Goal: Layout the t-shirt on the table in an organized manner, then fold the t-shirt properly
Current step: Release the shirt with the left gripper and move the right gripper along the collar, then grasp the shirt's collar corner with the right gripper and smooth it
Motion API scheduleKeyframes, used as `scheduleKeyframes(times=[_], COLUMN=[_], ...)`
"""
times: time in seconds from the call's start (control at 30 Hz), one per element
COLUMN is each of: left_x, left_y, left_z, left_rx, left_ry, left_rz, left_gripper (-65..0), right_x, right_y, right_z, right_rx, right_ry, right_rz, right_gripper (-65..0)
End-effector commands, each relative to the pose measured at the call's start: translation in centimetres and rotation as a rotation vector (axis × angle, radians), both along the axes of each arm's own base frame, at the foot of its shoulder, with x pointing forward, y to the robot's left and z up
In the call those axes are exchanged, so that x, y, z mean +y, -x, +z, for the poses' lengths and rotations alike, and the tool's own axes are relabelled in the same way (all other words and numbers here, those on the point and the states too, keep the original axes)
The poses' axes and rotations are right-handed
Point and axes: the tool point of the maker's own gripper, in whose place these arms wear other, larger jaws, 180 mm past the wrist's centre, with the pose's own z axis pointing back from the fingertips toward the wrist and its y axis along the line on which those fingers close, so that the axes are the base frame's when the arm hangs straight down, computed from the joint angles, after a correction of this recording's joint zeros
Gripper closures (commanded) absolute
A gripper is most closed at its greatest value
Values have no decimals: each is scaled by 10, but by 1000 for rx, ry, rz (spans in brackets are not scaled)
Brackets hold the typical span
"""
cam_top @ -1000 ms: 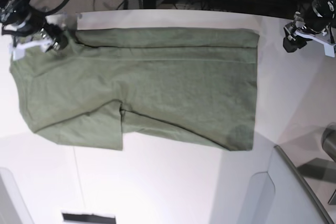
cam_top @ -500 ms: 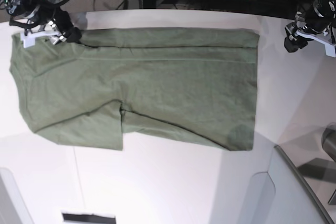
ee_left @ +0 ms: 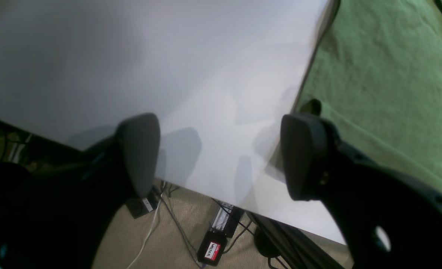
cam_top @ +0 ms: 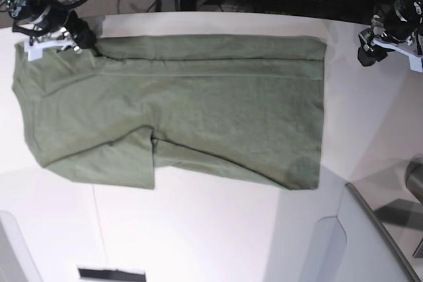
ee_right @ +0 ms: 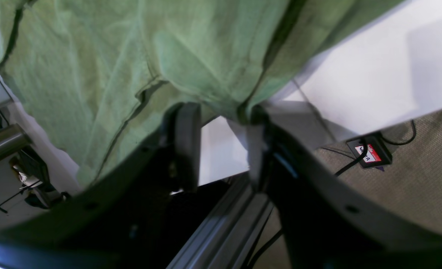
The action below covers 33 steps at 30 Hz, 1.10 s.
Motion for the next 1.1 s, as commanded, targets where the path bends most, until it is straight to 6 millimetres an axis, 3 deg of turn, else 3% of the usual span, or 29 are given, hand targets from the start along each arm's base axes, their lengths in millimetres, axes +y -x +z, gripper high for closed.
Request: scheduleKeyframes(times=[0.0, 0.2, 0.47, 0.7, 0.97, 1.07], left_x=[6, 7, 8, 8, 7, 7], left_y=[-6, -4, 2, 1, 0, 0], left_z=[10, 8, -2, 0, -1, -1], left_rx=[-32, -28, -4, -9, -8, -8], left_ry=[-23, -20, 1, -3, -1, -1], left_rz=[-8, -4, 15, 11, 7, 7], left_gripper=[-481, -481, -481, -481, -481, -481], right_x=[-5, -7, -3, -12, 9, 5], right_y=[-6, -9, -37, -81, -113, -126], right_z=[5, 7, 19, 41, 30, 34], right_rx=[-26, -32, -68, -144, -129, -144], right_ry=[12, 15, -7, 9, -47, -43], right_rz=[3, 10, 48, 89, 192, 199], right_gripper=[-159, -2, -2, -2, -2, -3])
